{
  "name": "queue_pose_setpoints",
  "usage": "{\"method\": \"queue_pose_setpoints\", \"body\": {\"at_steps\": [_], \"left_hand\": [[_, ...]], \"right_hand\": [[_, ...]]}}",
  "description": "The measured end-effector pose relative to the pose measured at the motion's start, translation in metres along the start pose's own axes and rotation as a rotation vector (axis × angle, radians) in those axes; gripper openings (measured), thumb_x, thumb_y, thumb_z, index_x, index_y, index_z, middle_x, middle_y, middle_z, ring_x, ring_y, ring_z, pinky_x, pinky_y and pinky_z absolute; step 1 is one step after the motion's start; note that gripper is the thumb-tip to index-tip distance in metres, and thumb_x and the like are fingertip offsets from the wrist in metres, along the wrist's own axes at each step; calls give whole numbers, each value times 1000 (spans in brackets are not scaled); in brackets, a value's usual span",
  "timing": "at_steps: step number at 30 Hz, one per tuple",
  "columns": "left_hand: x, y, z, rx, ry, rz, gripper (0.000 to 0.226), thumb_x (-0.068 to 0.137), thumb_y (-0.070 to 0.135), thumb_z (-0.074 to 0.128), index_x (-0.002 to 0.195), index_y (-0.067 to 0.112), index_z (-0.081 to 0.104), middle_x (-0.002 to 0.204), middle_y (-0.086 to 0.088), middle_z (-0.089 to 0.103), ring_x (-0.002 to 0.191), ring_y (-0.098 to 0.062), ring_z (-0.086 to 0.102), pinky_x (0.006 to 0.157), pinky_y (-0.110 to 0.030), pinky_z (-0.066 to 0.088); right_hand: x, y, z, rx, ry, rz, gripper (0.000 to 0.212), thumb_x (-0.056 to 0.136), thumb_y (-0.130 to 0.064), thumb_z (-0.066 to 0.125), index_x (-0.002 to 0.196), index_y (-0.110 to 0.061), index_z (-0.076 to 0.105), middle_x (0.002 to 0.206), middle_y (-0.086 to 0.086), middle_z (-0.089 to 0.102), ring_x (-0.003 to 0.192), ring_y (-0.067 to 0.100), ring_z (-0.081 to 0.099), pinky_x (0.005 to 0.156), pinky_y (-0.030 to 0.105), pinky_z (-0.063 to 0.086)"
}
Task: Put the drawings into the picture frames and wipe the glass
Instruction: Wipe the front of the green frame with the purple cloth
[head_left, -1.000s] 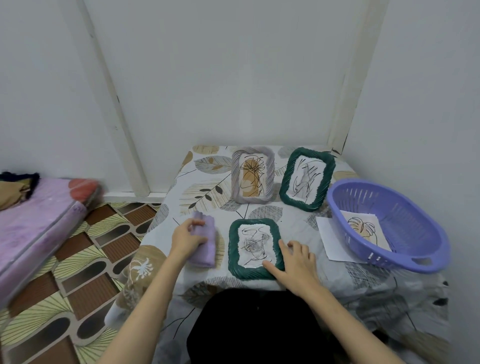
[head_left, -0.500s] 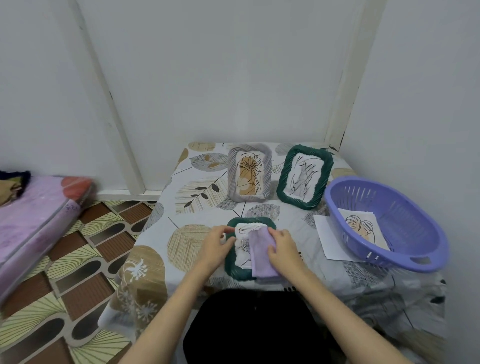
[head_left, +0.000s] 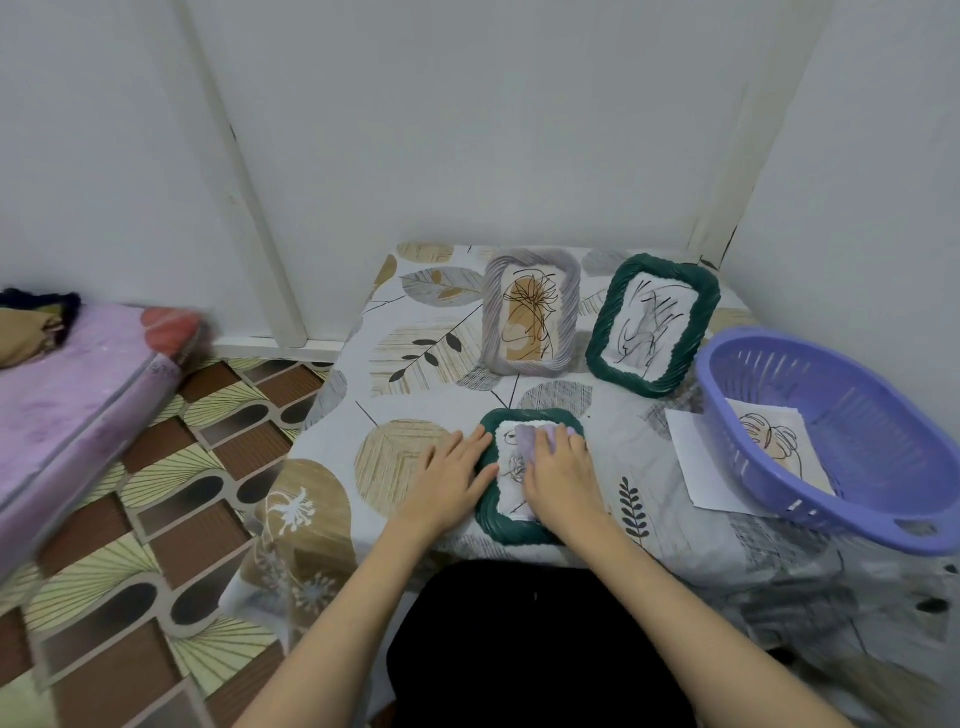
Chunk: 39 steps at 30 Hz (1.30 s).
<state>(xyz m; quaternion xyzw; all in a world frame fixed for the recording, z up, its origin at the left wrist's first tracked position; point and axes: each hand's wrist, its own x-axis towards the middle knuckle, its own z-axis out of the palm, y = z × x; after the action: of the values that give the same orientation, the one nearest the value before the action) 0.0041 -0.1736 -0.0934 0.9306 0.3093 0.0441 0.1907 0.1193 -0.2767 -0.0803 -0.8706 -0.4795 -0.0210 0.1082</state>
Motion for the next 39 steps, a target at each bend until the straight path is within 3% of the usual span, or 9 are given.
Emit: {"method": "queue_pose_setpoints", "body": {"at_steps": [3, 8, 11, 15, 21, 26, 31, 35, 39], "left_hand": [[-1, 0, 2, 6, 12, -17, 50, 97, 45, 26, 145, 32, 18, 155, 16, 14, 145, -10, 8, 118, -43, 3], [-1, -4, 3, 11, 21, -10, 50, 97, 47, 26, 145, 35, 19, 154, 19, 15, 144, -7, 9, 118, -44, 2], [0, -6, 2, 19, 17, 1, 50, 96, 49, 27, 144, 36, 20, 154, 20, 16, 144, -6, 11, 118, -43, 3], [1, -6, 0, 29, 14, 4, 51, 95, 52, 27, 143, 37, 21, 153, 20, 17, 144, -6, 13, 118, -45, 5], [4, -13, -2, 27, 27, 19, 75, 74, 74, 8, 140, 42, 26, 151, 24, 22, 143, -4, 16, 116, -48, 3], [3, -13, -8, -26, -11, 29, 69, 79, 73, 30, 140, 42, 27, 151, 24, 20, 143, -5, 13, 118, -48, 1], [2, -17, -15, -28, -80, 78, 117, 39, 96, 27, 142, 42, 20, 152, 26, 13, 143, -3, 8, 117, -50, -2], [2, -17, -15, -61, -66, 68, 107, 45, 88, 34, 141, 43, 22, 151, 28, 16, 144, -4, 8, 117, -49, -3], [0, -16, -15, -73, -64, 66, 105, 47, 87, 35, 141, 43, 23, 151, 27, 15, 144, -3, 7, 117, -49, -5]], "right_hand": [[11, -4, -1, 117, 52, -78, 40, 90, -22, 48, 123, 1, 51, 119, 19, 54, 111, 38, 47, 94, 44, 42], [-1, 21, 5, 137, 25, -306, 38, 80, -33, 46, 104, -11, 68, 100, 7, 68, 82, 28, 64, 69, 32, 56], [2, 32, -1, 181, 17, -273, 39, 78, -24, 62, 114, -8, 62, 114, 16, 61, 97, 35, 60, 83, 41, 52], [19, 27, -1, 186, 73, -136, 44, 90, -28, 54, 130, -10, 48, 128, 11, 48, 115, 28, 43, 97, 35, 35], [-2, 38, -5, 335, 20, -401, 37, 85, -41, 48, 96, -16, 72, 106, 14, 64, 95, 33, 60, 85, 39, 50], [22, 49, -2, 250, 9, -212, 26, 89, -26, 56, 110, -16, 67, 124, 16, 51, 116, 31, 46, 99, 36, 38], [35, 24, 7, 265, 31, -302, 28, 88, -24, 51, 108, -12, 66, 112, 10, 63, 100, 32, 54, 91, 42, 45], [10, 38, 2, 254, 14, -470, 32, 84, -31, 46, 98, -15, 70, 97, 10, 68, 85, 31, 62, 78, 34, 51], [19, 44, 0, 164, 102, -275, 19, 82, -17, 61, 97, -11, 71, 91, 15, 64, 83, 35, 59, 75, 39, 50]]}}
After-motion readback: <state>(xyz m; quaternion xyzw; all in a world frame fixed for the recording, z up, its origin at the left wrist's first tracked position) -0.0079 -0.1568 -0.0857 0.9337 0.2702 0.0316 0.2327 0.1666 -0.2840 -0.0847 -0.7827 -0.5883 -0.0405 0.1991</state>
